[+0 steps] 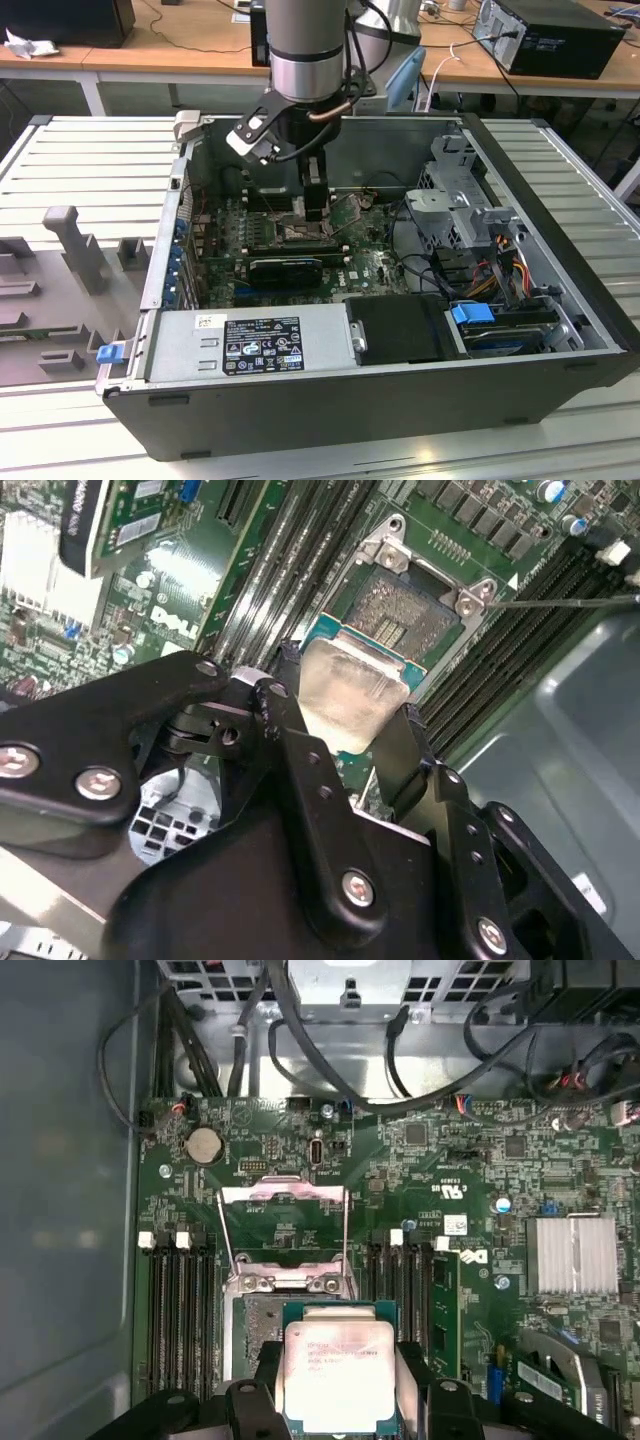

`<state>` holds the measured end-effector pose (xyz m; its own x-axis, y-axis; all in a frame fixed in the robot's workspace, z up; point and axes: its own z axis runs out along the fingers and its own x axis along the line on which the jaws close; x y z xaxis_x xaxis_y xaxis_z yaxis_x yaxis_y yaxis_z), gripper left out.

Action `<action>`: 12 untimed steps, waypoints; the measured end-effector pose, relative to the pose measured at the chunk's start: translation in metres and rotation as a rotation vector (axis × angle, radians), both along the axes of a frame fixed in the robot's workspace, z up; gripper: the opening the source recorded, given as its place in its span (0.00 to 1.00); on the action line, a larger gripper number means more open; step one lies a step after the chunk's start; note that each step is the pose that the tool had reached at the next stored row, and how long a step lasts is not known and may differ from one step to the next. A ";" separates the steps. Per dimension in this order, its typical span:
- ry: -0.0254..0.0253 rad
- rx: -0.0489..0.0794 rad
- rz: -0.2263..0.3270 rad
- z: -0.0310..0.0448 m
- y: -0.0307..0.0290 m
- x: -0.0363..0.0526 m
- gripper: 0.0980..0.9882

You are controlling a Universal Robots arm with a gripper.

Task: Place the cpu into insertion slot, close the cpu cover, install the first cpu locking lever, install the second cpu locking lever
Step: 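Place the cpu into insertion slot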

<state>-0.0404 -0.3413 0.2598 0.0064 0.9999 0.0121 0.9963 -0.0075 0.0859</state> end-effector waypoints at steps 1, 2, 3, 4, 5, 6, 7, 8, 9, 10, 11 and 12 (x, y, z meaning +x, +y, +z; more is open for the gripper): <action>0.0000 0.000 0.000 -0.0030 0.0001 -0.0014 0.48; -0.0001 0.000 0.000 -0.0067 0.0010 -0.0024 0.48; 0.0000 0.000 0.000 -0.0096 0.0029 -0.0029 0.48; 0.0001 0.000 0.000 -0.0132 0.0059 -0.0034 0.48; 0.0000 0.000 0.000 -0.0160 0.0089 -0.0039 0.48; 0.0000 0.000 0.000 -0.0183 0.0113 -0.0045 0.48; 0.0000 0.000 0.000 -0.0201 0.0131 -0.0052 0.48; -0.0002 0.000 0.000 -0.0223 0.0141 -0.0068 0.48; -0.0001 0.000 0.000 -0.0246 0.0146 -0.0085 0.48; -0.0001 0.000 0.000 -0.0266 0.0150 -0.0095 0.48; -0.0001 0.000 0.000 -0.0283 0.0153 -0.0101 0.48; 0.0000 0.000 0.000 -0.0315 0.0160 -0.0102 0.48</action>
<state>-0.0506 -0.3253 0.2283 0.0065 0.9999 0.0121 0.9963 -0.0075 0.0859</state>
